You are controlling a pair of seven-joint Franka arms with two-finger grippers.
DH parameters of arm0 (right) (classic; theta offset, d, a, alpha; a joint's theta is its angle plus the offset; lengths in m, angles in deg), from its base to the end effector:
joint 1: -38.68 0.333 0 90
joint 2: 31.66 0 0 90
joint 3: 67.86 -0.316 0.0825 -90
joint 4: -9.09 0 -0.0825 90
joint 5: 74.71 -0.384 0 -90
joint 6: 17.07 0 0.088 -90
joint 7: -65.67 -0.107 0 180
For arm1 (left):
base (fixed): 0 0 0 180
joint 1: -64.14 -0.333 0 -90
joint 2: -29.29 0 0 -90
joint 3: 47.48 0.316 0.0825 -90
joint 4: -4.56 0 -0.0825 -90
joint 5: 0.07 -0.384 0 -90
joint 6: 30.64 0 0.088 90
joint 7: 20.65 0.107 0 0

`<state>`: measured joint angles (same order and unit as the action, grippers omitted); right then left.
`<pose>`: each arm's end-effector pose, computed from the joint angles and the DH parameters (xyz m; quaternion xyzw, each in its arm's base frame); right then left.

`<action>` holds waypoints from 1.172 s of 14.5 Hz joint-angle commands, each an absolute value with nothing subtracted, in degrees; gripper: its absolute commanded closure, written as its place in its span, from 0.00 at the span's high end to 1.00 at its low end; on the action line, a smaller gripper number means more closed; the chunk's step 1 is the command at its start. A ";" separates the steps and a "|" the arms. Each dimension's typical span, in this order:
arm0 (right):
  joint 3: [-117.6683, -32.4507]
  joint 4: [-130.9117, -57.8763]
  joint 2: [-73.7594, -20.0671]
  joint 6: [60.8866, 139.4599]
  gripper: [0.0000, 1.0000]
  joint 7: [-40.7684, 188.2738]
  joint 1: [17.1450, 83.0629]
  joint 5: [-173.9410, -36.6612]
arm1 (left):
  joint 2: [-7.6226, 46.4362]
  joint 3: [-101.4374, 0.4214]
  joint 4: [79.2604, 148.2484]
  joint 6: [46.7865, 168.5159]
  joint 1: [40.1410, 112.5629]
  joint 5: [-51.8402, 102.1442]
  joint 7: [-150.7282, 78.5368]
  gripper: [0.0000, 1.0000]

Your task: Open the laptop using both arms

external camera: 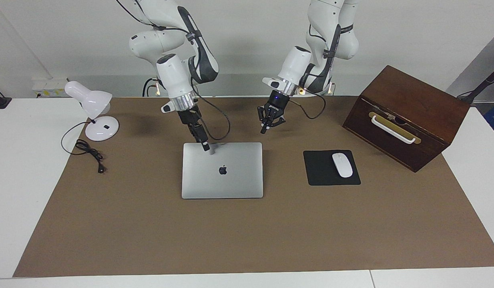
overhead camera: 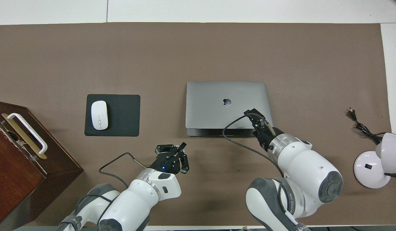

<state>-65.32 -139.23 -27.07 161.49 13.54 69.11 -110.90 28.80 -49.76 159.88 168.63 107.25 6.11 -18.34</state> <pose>0.4396 0.1757 0.3463 -0.8248 0.4782 -0.1519 0.2607 0.3284 -0.3147 0.3144 0.8702 -0.3257 0.3430 0.1380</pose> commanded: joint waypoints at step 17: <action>-65.66 -132.59 -33.06 176.28 1.00 18.12 69.17 -112.07 | 13.30 -48.71 146.77 170.27 106.94 5.29 -17.05 0.00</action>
<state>-65.53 -135.45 -31.06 173.57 15.98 68.28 -110.90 15.25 -48.95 148.31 168.82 107.15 5.82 -18.00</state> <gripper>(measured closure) 0.000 0.991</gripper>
